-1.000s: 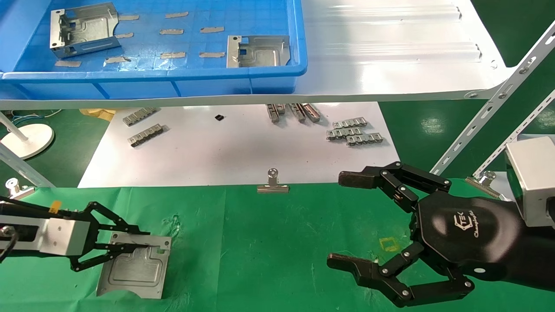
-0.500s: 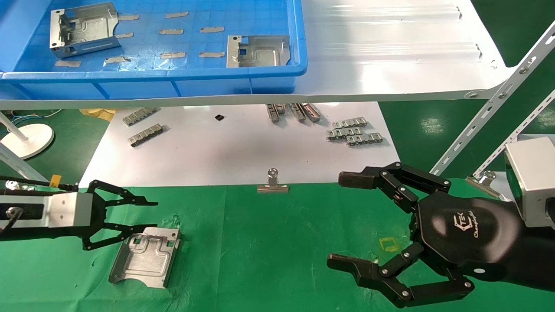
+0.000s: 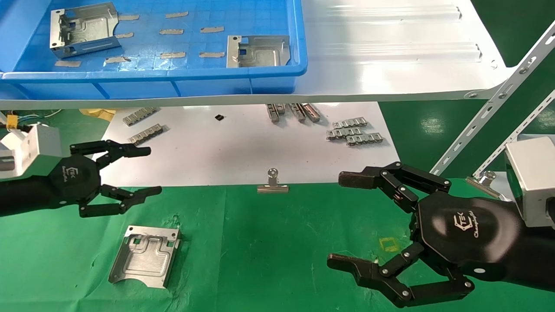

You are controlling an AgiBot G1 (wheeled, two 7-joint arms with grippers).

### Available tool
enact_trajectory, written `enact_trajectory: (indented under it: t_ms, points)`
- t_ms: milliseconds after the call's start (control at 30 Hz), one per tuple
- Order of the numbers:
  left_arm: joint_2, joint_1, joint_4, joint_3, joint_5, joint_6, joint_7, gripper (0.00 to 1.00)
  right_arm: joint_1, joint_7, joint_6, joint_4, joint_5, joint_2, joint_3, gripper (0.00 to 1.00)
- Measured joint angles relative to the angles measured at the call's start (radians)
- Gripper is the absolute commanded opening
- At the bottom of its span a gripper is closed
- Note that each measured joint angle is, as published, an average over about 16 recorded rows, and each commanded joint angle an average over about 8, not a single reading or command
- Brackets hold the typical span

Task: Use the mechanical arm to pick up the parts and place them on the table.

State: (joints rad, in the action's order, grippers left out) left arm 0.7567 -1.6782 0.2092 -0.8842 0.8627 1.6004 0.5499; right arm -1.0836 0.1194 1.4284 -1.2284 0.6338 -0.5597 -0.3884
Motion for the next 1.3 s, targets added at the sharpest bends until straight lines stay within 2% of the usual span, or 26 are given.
enact_trajectory:
  t_ms: [533, 1300]
  points:
    - [-0.012, 0.051, 0.085, 0.047, -0.023, -0.009, -0.075, 1.00, 0.000, 0.000, 0.000, 0.000, 0.000, 0.000, 0.000, 1.00]
    - [-0.066, 0.274, 0.485, 0.272, -0.068, -0.048, -0.342, 1.00, 0.000, 0.000, 0.000, 0.000, 0.000, 0.000, 0.000, 1.00]
